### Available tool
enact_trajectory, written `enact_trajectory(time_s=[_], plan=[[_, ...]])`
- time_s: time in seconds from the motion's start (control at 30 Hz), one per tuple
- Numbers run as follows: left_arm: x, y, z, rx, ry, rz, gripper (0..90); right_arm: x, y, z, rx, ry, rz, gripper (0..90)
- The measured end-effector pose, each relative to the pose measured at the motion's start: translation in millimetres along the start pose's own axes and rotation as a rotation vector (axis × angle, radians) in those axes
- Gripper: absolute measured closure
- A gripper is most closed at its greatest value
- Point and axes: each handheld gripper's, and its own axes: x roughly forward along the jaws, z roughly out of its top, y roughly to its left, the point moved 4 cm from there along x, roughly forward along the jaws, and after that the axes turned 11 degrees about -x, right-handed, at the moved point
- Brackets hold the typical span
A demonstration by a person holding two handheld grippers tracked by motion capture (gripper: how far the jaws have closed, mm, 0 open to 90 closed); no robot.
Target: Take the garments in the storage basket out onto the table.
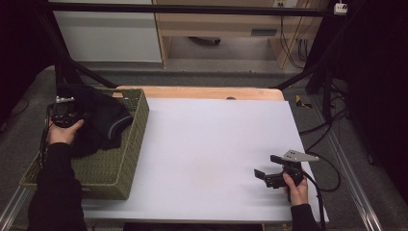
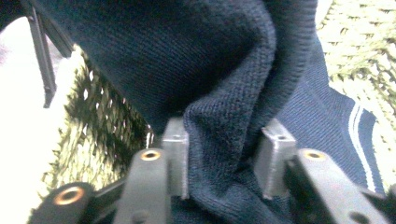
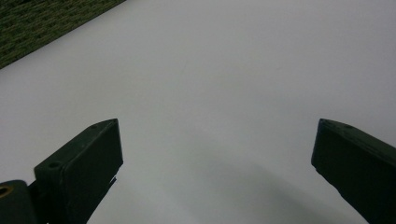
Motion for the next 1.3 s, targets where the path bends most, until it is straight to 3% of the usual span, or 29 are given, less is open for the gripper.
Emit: enact_trajectory(time_s=[0.2, 0.43, 0.8, 1.3], plan=[[-5.3, -5.3, 1.4, 0.029, 0.012, 0.014, 71.9, -0.6, -0.2, 0.2, -0.002, -0.003, -0.003, 2.5], [-18.8, -10.0, 7.4, -0.001, -0.006, 0.002, 73.8, -0.8, -0.3, 0.4, -0.001, -0.006, -0.004, 2.5], [-48.5, -23.6, 16.1, -0.037, -0.034, -0.081, 74.9, -1.6, 0.1, 0.7, 0.004, -0.005, 0.000, 2.6], [-89.1, -27.7, 25.8, -0.056, -0.079, -0.141, 76.1, -1.9, -0.2, 1.1, 0.002, -0.011, -0.003, 2.7]])
